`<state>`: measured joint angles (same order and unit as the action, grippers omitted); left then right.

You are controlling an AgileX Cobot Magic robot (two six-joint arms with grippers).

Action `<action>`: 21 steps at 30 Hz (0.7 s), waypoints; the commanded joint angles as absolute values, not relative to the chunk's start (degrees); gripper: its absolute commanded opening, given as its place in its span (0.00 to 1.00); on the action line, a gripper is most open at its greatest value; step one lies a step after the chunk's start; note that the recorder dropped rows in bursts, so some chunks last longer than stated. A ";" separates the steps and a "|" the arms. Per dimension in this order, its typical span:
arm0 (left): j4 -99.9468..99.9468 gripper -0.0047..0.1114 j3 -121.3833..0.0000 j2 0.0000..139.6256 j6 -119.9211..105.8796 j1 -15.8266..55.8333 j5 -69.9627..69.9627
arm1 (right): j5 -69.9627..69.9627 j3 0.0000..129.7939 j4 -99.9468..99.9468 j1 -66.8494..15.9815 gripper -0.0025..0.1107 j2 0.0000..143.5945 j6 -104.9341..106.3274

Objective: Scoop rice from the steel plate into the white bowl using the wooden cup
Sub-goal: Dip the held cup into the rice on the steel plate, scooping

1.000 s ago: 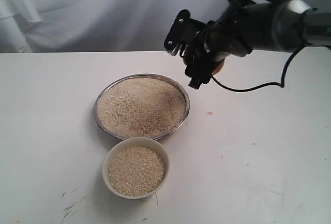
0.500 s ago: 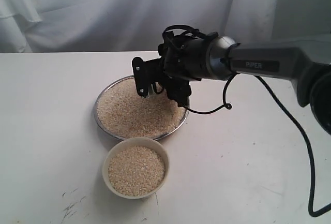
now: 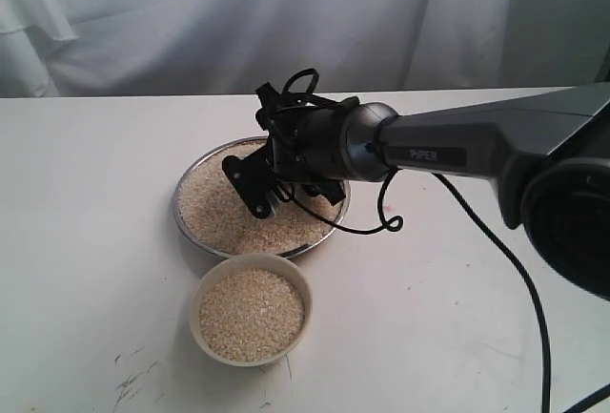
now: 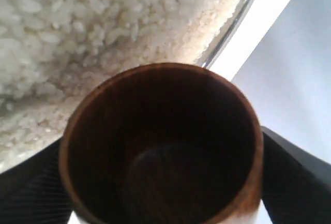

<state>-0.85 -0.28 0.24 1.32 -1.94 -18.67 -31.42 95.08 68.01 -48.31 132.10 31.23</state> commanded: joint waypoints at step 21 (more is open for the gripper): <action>-0.94 0.04 0.00 0.00 1.35 -2.04 -18.27 | -24.97 95.64 47.91 -50.47 0.02 134.91 50.84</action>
<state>-0.85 -0.28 0.24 1.32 -1.94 -18.67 -26.87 96.12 54.82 -49.28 134.45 47.95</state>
